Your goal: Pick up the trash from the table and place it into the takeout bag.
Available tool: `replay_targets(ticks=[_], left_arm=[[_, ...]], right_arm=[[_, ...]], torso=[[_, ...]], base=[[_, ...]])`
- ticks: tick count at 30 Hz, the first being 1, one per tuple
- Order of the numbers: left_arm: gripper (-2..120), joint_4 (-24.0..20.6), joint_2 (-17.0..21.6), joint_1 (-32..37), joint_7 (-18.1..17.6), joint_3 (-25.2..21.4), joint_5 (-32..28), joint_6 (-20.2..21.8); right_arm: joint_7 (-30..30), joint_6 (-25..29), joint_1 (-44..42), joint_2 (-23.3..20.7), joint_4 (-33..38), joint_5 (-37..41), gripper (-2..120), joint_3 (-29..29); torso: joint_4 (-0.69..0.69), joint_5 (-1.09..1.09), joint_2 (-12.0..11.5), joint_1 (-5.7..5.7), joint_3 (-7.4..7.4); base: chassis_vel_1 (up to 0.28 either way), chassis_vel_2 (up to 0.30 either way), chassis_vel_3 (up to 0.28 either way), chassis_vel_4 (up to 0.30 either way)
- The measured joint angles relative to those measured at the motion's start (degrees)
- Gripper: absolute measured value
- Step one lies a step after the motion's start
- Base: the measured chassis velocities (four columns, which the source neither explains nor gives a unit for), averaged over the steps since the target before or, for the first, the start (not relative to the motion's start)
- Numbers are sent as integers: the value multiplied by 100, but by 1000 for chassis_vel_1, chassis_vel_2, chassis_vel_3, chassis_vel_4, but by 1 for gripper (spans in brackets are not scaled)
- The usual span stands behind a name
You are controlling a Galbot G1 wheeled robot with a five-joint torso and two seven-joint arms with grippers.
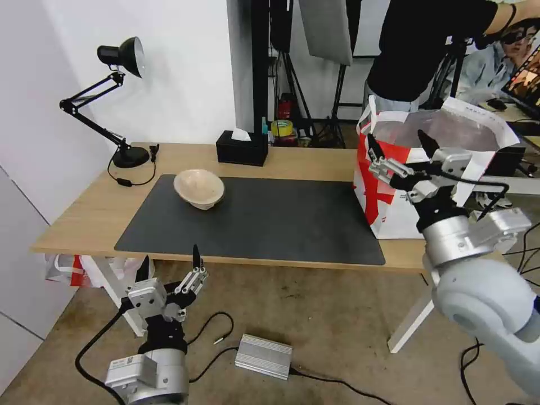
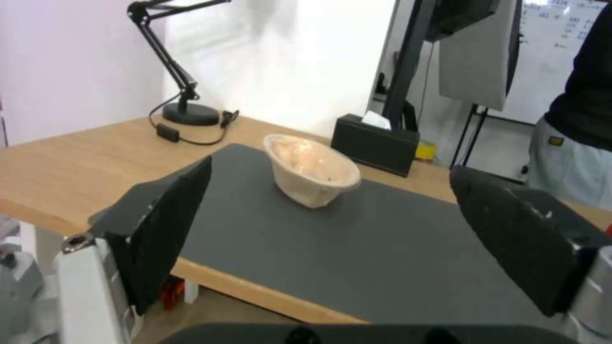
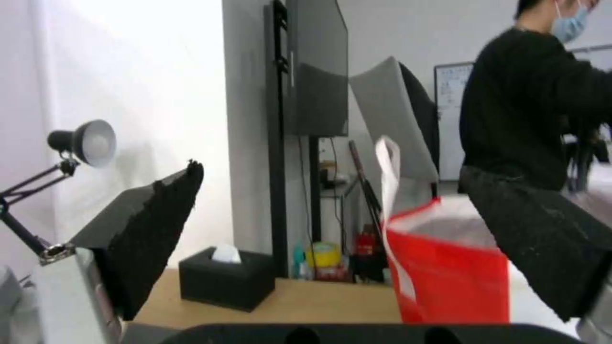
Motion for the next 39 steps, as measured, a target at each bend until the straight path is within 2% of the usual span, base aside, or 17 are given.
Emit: replay_targets(ticks=[8,19,30,39], left_arm=[[100,12,44,-2,0,-38,-16,0],[100,38,41,3,197,-60,66,12],[100,15,172,0,221,-131,67,11],[100,-39,235,29,222,-173,68,12]], right_arm=[[128,-65,-560,71,186,-301,100,202],[83,-338,-1897,754,623,-1010,100,599],[28,-422,-2882,1338,750,-2007,100,347],[19,-292,-3161,1621,626,-2506,100,121]], torso=[[0,0,0,0,0],[0,0,0,0,0],[0,-1,-1,0,0],[1,-1,-1,0,0]], base=[[0,0,0,0],[0,0,0,0],[0,0,0,0],[0,0,0,0]])
